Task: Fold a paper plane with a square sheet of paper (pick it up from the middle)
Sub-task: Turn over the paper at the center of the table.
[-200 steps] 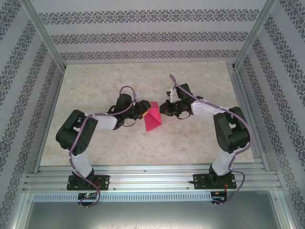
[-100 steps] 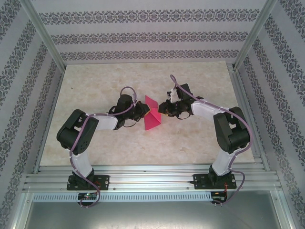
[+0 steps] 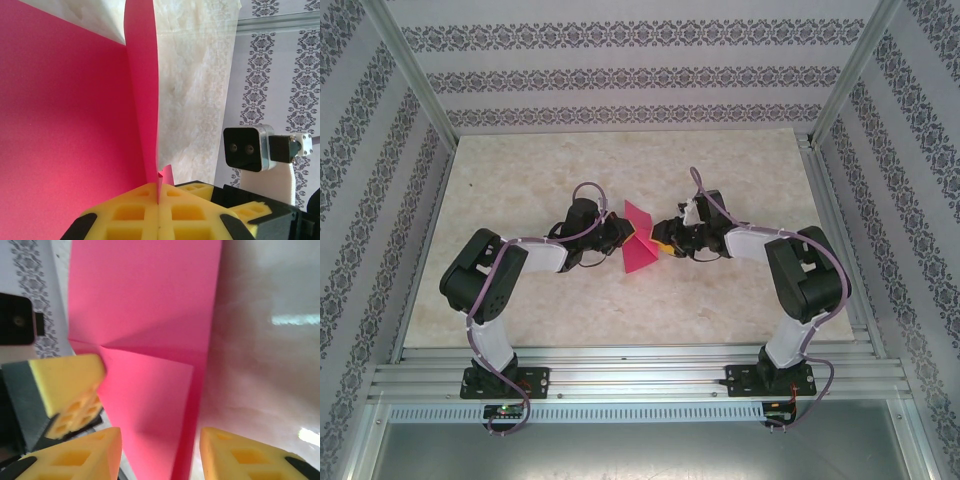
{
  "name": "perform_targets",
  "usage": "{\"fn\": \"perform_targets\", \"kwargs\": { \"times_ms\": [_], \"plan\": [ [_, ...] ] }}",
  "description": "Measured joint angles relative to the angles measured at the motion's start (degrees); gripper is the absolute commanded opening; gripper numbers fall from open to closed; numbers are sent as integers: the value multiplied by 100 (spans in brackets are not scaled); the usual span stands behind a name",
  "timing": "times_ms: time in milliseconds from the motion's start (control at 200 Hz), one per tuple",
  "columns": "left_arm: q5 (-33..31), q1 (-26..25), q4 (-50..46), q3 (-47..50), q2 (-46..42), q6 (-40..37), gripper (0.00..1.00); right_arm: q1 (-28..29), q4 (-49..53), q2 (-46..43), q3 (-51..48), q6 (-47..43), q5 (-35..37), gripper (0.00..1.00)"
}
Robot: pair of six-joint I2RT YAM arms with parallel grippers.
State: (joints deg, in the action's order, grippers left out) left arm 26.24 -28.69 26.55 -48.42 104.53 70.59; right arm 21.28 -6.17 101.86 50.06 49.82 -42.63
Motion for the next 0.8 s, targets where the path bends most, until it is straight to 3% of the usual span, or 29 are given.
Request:
{"fn": "perform_targets", "kwargs": {
  "times_ms": [395, 799],
  "plan": [
    [-20, 0, 0, 0, 4, 0, 9, 111, -1182, 507, -125, 813, -205, 43],
    [-20, 0, -2, 0, 7, 0, 10, -79, -236, 352, -109, -37, -46, 46]
  ]
}}
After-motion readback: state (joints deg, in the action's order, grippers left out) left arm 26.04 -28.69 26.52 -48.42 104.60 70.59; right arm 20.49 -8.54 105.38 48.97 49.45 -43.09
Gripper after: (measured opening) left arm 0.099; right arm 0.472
